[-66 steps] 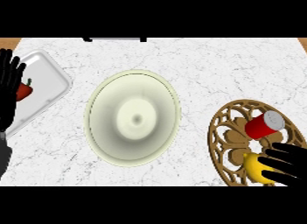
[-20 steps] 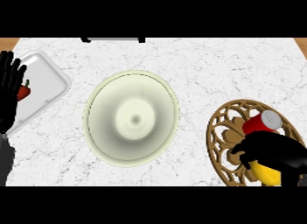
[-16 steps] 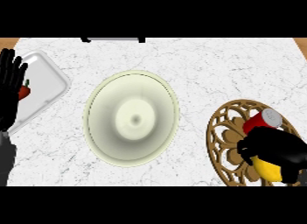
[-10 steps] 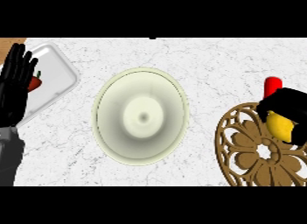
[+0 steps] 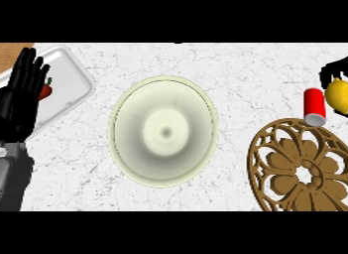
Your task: Pick the lemon from the placemat and place it in the bowl
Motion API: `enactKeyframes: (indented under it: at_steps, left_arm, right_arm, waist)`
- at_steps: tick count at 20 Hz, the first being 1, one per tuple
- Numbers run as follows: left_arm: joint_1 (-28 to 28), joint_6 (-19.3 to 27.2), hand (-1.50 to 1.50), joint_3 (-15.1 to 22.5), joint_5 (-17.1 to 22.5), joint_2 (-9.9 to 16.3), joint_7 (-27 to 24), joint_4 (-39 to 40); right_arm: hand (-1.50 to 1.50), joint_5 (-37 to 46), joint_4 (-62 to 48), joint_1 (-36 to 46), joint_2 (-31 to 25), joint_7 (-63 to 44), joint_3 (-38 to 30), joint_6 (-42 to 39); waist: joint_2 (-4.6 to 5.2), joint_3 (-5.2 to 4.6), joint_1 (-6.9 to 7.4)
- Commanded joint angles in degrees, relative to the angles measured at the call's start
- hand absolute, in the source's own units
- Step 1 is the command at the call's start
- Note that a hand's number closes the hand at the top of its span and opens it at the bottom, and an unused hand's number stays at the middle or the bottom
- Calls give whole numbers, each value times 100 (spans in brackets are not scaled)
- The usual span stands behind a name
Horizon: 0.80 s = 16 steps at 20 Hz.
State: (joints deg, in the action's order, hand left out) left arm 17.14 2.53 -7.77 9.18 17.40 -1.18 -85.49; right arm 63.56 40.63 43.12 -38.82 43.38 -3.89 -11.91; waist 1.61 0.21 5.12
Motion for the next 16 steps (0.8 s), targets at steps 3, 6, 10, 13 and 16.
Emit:
enactKeyframes:
  at_steps: [3,6,10,13,16]
  left_arm:
    - [-336,-69,0,-10,13,-25,-57,-120]
    - [-178,-46,0,-237,98,140,85,-26]
    - [-232,59,0,-131,-68,-7,-94,32]
    - [-369,-151,0,-376,90,204,-201,160]
    - [-151,-26,0,-223,-11,95,-18,201]
  right_arm:
    - [150,-249,-1048,1211,-276,633,-453,59]
    - [150,-658,-1177,1586,-442,1369,-652,-614]
    - [150,-956,-1260,2029,-300,1606,-768,-733]
    - [150,-1320,-1130,2354,151,1254,-804,-1301]
    - [150,-1713,-1292,2540,201,1325,-894,-1935]
  waist:
    - [-61,-9,-125]
    - [-85,-13,-234]
    - [-107,-16,-296]
    - [-161,-28,-364]
    - [-162,-25,-451]
